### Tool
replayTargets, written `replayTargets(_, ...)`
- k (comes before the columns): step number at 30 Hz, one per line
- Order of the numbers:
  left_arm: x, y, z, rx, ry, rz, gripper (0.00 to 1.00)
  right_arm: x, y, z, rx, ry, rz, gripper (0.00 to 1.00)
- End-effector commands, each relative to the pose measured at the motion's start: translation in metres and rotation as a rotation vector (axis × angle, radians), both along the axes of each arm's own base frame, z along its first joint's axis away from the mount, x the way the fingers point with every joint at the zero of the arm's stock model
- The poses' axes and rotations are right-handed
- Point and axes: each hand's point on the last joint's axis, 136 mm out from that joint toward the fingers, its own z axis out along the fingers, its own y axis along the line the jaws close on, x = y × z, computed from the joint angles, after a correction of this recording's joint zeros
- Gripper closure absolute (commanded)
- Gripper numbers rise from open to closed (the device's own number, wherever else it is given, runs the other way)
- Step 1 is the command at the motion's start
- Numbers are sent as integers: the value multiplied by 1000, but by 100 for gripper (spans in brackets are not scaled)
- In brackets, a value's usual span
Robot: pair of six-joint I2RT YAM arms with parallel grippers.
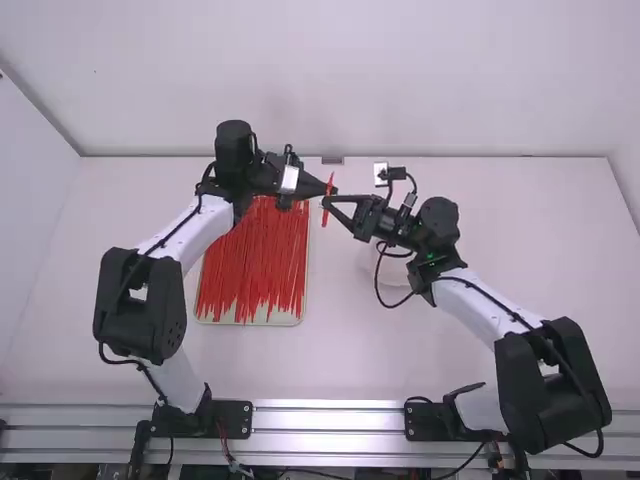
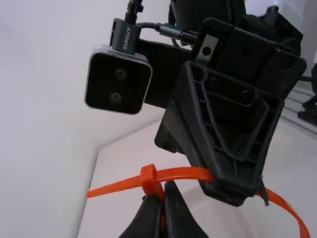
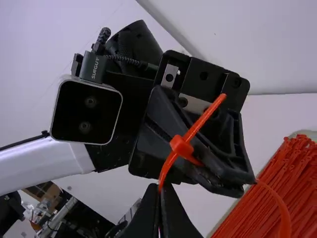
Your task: Fasten the cable tie
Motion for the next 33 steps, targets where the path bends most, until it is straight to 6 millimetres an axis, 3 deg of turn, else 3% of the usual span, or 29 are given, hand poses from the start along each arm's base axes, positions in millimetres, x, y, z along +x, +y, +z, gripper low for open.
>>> replayTargets(1,-16,-6,-5,-9,15,-73,98,18,-15,6,17,-12,-89,100)
replayTargets(13,-18,-6,-11,-12,-1,-74,98,22,-21,5,17,-5,-106,100)
replayTargets(18,-18,-6,-11,-11,3,-74,98,11,-24,9,17,-20,-29,77)
replayTargets(26,-18,-7,-9,-4,48,-76,98,7,-43,17,36,-19,17,64)
replayTargets(33,-29,-21,-9,-4,44,-118,98,4,-35,18,41,-24,28,53)
